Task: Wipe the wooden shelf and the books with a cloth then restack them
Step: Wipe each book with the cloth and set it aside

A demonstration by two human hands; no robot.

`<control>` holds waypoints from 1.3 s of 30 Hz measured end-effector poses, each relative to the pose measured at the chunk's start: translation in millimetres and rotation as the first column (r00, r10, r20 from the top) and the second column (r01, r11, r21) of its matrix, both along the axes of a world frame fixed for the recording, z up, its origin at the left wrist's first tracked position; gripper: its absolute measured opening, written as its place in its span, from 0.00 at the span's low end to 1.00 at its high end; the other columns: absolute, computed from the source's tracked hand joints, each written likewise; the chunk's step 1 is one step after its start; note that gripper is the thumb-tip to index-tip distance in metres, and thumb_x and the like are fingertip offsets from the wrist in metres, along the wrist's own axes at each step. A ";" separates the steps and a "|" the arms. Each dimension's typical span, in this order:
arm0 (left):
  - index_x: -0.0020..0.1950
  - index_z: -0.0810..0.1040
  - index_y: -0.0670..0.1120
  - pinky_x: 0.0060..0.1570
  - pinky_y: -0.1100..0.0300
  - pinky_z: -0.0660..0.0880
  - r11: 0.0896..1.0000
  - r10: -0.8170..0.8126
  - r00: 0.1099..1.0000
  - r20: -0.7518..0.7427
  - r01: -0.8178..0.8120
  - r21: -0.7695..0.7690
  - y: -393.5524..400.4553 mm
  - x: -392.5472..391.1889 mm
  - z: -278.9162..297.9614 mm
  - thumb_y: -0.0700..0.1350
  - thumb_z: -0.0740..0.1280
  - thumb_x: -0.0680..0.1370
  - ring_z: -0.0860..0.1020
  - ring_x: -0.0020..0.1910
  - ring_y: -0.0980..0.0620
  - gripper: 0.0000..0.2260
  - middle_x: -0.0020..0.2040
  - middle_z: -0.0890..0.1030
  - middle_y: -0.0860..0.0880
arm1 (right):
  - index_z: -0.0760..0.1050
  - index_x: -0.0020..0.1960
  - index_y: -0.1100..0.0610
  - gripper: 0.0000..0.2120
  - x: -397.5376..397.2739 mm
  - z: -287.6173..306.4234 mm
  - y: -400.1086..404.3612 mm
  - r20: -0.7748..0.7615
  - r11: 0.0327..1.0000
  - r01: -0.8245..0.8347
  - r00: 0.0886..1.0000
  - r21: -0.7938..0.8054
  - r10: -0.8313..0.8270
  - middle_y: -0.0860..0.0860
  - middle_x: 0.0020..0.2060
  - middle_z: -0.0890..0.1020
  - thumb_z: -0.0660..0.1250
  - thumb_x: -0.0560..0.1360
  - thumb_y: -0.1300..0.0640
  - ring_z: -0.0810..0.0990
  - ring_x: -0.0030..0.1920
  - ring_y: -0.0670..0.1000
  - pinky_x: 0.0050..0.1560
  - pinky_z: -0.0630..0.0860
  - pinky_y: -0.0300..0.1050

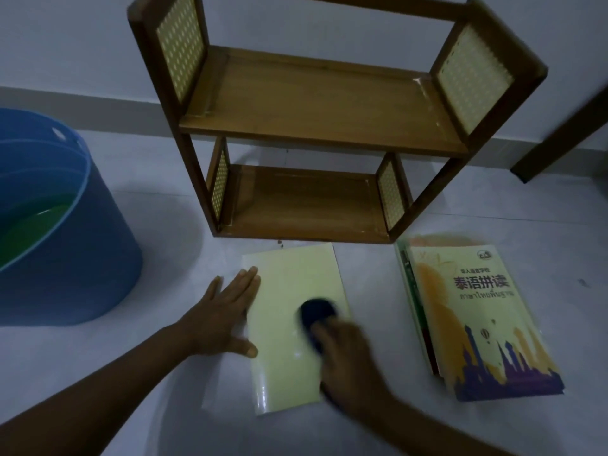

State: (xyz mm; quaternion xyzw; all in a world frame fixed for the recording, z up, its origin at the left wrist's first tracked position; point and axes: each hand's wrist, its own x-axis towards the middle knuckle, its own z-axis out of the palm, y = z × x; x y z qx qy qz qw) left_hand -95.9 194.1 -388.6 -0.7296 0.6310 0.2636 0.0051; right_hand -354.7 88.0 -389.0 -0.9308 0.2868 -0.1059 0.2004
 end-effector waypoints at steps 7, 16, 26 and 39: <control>0.76 0.32 0.44 0.73 0.46 0.33 1.000 0.005 1.000 -0.006 -0.005 0.010 -3.5 -1.1 7.3 0.74 0.62 0.66 0.30 0.74 0.52 0.57 0.74 0.29 0.50 | 0.74 0.61 0.54 0.23 50.8 0.4 -30.5 -0.263 0.880 -0.439 0.883 -0.178 0.388 0.55 0.58 0.78 0.61 0.65 0.58 0.78 0.47 0.60 0.44 0.76 0.51; 0.76 0.32 0.45 0.75 0.43 0.38 0.993 0.030 0.998 -0.046 -0.036 -0.116 -1.3 3.8 4.1 0.74 0.65 0.62 0.38 0.77 0.51 0.61 0.76 0.37 0.51 | 0.66 0.66 0.54 0.25 73.6 6.7 3.7 -0.295 0.801 -0.594 0.781 -0.077 0.551 0.55 0.62 0.73 0.61 0.69 0.58 0.75 0.48 0.60 0.47 0.74 0.53; 0.76 0.33 0.43 0.72 0.50 0.33 0.988 0.053 0.998 -0.040 -0.058 -0.145 -1.1 2.5 8.2 0.74 0.66 0.62 0.38 0.76 0.50 0.61 0.74 0.36 0.50 | 0.69 0.67 0.55 0.25 70.7 -0.6 8.5 -0.308 0.920 -0.365 0.900 -0.141 0.309 0.57 0.64 0.74 0.52 0.71 0.58 0.76 0.47 0.61 0.47 0.75 0.53; 0.75 0.29 0.45 0.74 0.47 0.33 0.993 0.073 0.996 -0.045 -0.077 -0.087 -0.5 -1.5 6.6 0.77 0.64 0.61 0.34 0.75 0.52 0.63 0.77 0.35 0.49 | 0.70 0.67 0.61 0.22 -31.7 9.2 -76.1 -0.438 0.971 0.094 0.880 -0.219 -0.184 0.64 0.59 0.78 0.58 0.73 0.59 0.79 0.46 0.65 0.40 0.78 0.55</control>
